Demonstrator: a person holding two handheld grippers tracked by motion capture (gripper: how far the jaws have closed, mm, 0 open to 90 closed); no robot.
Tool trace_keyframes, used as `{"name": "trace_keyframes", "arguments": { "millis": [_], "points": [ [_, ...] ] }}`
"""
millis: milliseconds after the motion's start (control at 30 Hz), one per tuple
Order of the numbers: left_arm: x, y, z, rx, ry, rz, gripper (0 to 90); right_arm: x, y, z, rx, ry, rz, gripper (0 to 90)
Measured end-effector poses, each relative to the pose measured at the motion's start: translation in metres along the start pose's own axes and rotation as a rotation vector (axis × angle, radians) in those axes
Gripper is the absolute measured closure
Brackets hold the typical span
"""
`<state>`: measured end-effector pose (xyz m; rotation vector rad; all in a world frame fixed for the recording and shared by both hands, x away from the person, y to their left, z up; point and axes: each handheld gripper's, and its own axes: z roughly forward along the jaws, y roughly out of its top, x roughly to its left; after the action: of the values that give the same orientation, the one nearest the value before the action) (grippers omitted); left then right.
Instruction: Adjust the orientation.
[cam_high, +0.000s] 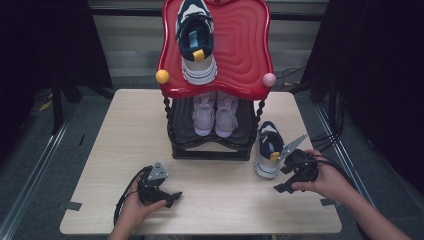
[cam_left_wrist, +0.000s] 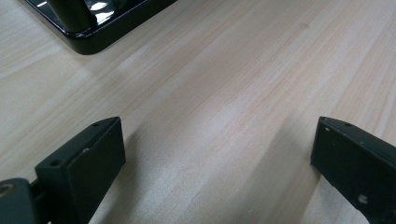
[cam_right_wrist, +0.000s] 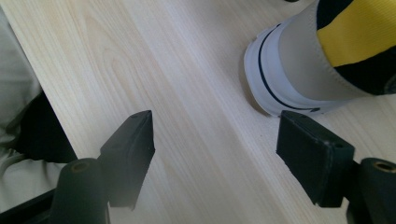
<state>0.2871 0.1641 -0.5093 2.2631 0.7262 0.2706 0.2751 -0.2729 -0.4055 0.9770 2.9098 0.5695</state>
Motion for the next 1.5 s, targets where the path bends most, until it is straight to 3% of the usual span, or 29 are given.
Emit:
{"name": "trace_keyframes", "arguments": {
  "millis": [300,567,1067,1300,1500],
  "points": [
    [0.000,0.000,0.001,-0.008,0.001,-0.007,2.5,-0.005,0.009,-0.008,0.047,-0.005,-0.033,28.1],
    [0.000,0.000,0.000,-0.008,0.003,-0.002,2.4,-0.012,0.015,-0.013,0.052,-0.016,-0.034,28.8],
    [0.000,0.000,0.001,-0.010,0.001,-0.002,2.3,-0.024,0.028,-0.017,0.059,-0.069,-0.059,31.1],
    [0.000,0.000,0.000,-0.005,-0.002,-0.001,2.3,-0.029,0.035,-0.016,0.094,-0.091,-0.078,33.0],
    [0.000,0.000,0.000,-0.005,-0.002,-0.001,2.2,-0.033,0.041,-0.021,0.069,-0.107,-0.082,33.1]
  ]
}}
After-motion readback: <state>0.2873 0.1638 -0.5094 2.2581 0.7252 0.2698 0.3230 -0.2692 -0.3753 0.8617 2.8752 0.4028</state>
